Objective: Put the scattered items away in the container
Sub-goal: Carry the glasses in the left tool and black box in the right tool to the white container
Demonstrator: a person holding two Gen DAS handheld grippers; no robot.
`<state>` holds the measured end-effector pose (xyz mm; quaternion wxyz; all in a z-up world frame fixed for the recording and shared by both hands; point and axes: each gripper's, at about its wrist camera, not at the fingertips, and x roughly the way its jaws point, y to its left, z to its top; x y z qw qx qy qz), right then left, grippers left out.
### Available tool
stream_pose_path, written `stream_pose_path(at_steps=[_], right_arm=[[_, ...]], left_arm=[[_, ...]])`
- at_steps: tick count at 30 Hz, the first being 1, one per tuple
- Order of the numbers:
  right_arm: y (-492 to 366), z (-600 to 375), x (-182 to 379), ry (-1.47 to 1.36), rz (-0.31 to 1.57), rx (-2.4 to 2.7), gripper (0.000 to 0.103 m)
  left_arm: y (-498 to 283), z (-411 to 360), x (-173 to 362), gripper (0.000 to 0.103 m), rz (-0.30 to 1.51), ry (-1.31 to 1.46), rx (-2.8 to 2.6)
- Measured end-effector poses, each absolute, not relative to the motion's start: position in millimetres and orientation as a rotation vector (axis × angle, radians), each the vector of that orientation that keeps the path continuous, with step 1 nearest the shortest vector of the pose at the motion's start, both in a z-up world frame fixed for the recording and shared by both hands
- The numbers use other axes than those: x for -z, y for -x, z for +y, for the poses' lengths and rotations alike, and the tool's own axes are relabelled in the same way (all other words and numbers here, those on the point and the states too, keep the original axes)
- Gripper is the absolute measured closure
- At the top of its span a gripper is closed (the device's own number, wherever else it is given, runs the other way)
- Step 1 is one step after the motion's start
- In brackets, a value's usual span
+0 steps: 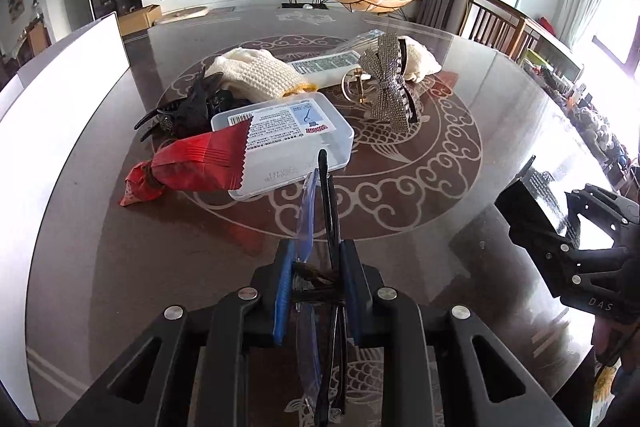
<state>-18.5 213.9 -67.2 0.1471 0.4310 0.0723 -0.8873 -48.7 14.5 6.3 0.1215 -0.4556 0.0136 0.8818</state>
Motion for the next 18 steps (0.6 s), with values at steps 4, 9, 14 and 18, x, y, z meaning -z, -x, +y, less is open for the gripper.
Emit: stream_pose_path(at_steps=[4, 9, 14, 18], right_arm=[[16.2, 209.1, 52.7, -1.206, 0.190, 2.561, 0.044], [19.4, 191.8, 42.9, -1.189, 0.221, 2.544, 0.044], [25.3, 166.7, 37.7, -1.181, 0.268, 2.514, 0.044], [29.4, 141.9, 29.6, -1.153, 0.298, 2.481, 0.044]], left_arm=[[40.6, 12.1, -23.7, 0.080, 0.025, 1.292, -2.590], [33.8, 0.1, -28.6, 0.080, -0.008, 1.282, -2.603], [27.0, -18.5, -24.6, 0.080, -0.065, 1.286, -2.610], [22.4, -34.7, -31.1, 0.080, -0.123, 1.267, -2.633]])
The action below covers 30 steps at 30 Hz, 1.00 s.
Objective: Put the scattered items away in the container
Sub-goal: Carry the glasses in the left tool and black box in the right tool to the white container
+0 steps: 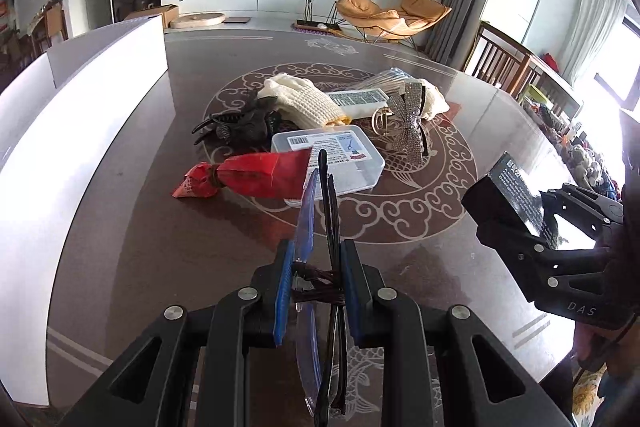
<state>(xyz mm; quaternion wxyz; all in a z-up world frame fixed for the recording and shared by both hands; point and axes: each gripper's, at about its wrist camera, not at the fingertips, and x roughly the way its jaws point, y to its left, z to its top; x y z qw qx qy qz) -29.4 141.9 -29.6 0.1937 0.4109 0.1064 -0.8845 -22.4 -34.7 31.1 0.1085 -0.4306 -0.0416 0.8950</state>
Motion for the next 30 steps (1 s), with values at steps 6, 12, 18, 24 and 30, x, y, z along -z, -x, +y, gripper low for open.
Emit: stream_pose_path(at_steps=[6, 12, 18, 24, 30], right_arm=[[37.8, 107.1, 19.1, -1.112, 0.372, 2.439, 0.044], [39.2, 89.8, 5.4, -1.074, 0.361, 2.427, 0.044], [38.2, 73.6, -5.5, -1.040, 0.390, 2.405, 0.044], [45.3, 60.7, -13.5, -1.027, 0.380, 2.386, 0.044], [54.8, 39.6, -24.7, -1.002, 0.397, 2.360, 0.044]], left_arm=[[17.3, -56.8, -48.8, 0.080, -0.196, 1.209, -2.679], [12.7, -79.1, -59.9, 0.080, -0.260, 1.162, -2.713], [11.1, -95.8, -63.3, 0.080, -0.297, 1.151, -2.738], [10.4, -109.0, -64.7, 0.080, -0.330, 1.157, -2.752], [11.8, -126.1, -78.0, 0.080, -0.344, 1.128, -2.790]])
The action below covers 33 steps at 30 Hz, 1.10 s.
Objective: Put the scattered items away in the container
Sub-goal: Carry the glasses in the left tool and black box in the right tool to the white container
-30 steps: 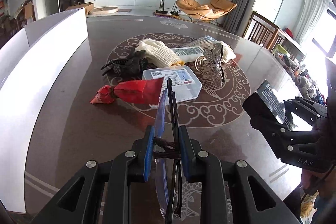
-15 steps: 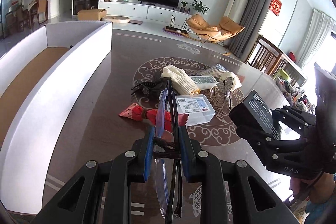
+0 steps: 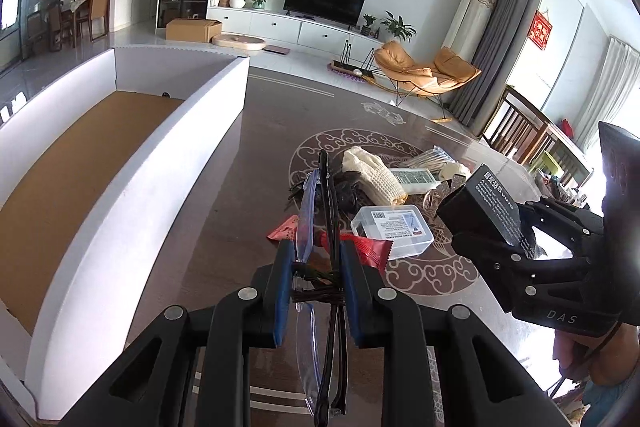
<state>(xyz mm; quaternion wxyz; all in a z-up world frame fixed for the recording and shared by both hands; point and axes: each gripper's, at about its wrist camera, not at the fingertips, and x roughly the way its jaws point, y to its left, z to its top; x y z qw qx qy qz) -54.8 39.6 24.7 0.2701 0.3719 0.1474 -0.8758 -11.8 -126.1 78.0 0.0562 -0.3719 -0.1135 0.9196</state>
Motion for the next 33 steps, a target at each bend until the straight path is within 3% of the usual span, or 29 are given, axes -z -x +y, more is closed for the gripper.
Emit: stream_pose_path(at_steps=[10, 18, 26, 33], right_arm=[[83.7, -27.4, -52.5, -0.938, 0.378, 2.288, 0.044], [117.0, -117.9, -86.9, -0.820, 0.348, 2.244, 0.044], [174.3, -249.8, -74.6, -0.865, 0.371, 2.135, 0.044], [237.0, -322.3, -18.0, -1.048, 0.435, 2.124, 0.044]], left_arm=[[9.7, -197.4, -116.1, 0.080, -0.397, 1.065, -2.892], [23.2, -298.3, -130.5, 0.080, -0.468, 1.102, -3.021], [70.4, -387.1, -96.0, 0.080, -0.658, 1.265, -3.041], [124.0, -416.0, -41.8, 0.080, -0.815, 1.448, -2.976]])
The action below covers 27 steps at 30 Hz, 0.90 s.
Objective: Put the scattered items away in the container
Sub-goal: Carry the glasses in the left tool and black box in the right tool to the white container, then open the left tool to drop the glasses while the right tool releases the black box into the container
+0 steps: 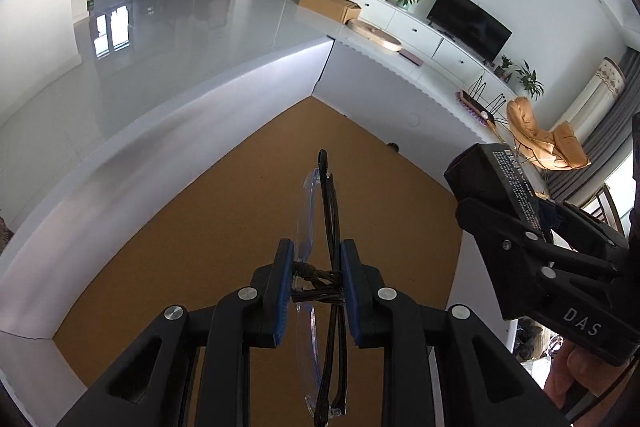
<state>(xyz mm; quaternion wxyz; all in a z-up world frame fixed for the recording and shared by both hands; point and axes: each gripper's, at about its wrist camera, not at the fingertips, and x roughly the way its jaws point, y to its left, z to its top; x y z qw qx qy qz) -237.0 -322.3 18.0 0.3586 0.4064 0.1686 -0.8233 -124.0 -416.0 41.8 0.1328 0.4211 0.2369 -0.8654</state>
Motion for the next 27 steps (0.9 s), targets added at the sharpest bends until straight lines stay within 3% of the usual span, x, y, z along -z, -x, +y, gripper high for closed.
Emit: stream_pose_path(at_steps=[7, 10, 12, 13, 14, 16, 27], right_arm=[[271.7, -336.2, 24.9, -1.163, 0.479, 2.132, 0.044], [278.7, -336.8, 32.4, -1.190, 0.477, 2.115, 0.042], [281.2, -335.7, 30.4, -1.172, 0.491, 2.133, 0.036], [280.9, -334.0, 29.0, -1.157, 0.506, 2.155, 0.024], [281.5, -331.9, 27.2, -1.146, 0.505, 2.174, 0.020], [282.2, -323.4, 21.7, -1.137, 0.450, 2.205, 0.019], [262.2, -293.5, -16.8, -1.004, 0.293, 2.273, 0.019]], left_arm=[[151.2, -412.5, -0.2, 0.079, 0.706, -1.343, 2.439], [153.6, -415.6, 10.4, 0.074, 0.705, -1.368, 2.367], [155.0, -419.2, 16.3, 0.067, 0.750, -1.357, 2.324], [155.6, -421.2, 19.4, 0.049, 0.794, -1.349, 2.316], [155.4, -422.2, 21.5, 0.021, 0.824, -1.344, 2.308], [154.7, -421.9, 21.5, 0.000, 0.811, -1.317, 2.305], [139.6, -432.1, 12.8, 0.000, 0.901, -1.178, 2.289]])
